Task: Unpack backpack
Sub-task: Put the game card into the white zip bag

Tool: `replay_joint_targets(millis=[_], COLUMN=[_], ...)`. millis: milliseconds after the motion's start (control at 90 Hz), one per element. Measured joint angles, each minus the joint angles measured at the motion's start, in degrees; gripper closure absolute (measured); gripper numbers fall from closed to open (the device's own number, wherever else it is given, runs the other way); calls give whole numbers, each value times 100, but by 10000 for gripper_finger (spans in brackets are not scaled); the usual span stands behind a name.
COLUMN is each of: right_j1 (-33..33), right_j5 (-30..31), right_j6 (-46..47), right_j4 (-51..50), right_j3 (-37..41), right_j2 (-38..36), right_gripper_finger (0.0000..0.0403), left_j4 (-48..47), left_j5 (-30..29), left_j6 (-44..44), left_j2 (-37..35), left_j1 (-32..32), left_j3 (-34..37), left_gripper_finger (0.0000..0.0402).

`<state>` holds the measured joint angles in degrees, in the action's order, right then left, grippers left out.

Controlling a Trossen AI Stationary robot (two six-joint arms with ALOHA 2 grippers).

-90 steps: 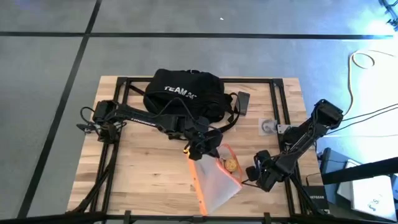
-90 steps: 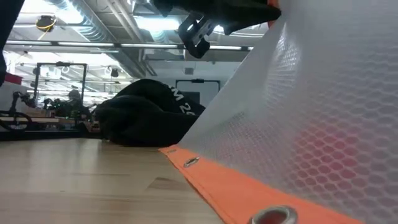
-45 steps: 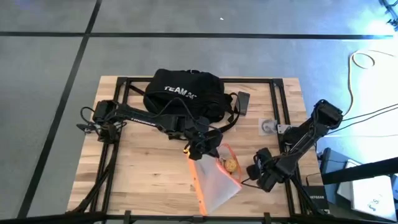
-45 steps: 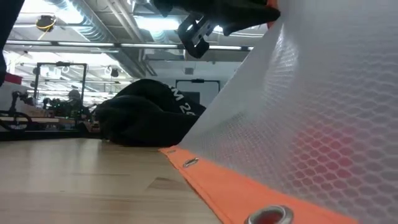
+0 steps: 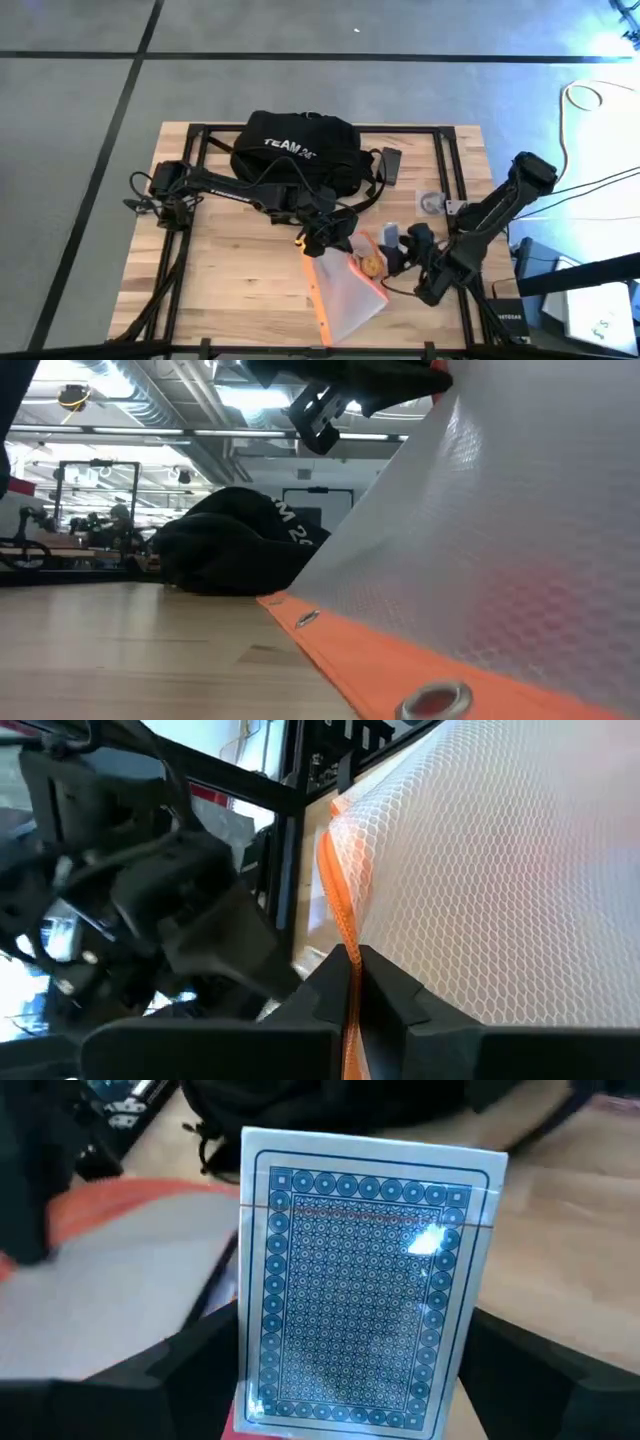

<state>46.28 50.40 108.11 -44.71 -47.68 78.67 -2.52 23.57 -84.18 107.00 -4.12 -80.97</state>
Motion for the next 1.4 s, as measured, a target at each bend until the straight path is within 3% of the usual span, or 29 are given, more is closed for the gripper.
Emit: replay_joint_targets(millis=[111,233,622,822,1167,1400], right_j1=[-381,-643,-1226,-1727,-2247,-2271], right_j5=[-318,-1079,-3660,-3778,-4964,-4811], right_j6=[-1267,-2789,-3944,-4699,-5863,-5869], right_j4=[1444,2862,3008,3541,4742,4141], right_j3=[184,240,251,251,258,37], right_j2=[72,70,72,137,971,942], right_gripper_finger=[101,101,98,95,90,20], left_j4=[183,201,151,151,10,-29], left_j5=[2,2,2,4,112,66], left_j6=[19,27,54,83,127,125], left_j2=[0,0,0,0,0,0], left_j1=[-2,7,15,15,-2,9], left_j3=[0,0,0,0,9,9], left_gripper_finger=[402,402,402,402,401,401])
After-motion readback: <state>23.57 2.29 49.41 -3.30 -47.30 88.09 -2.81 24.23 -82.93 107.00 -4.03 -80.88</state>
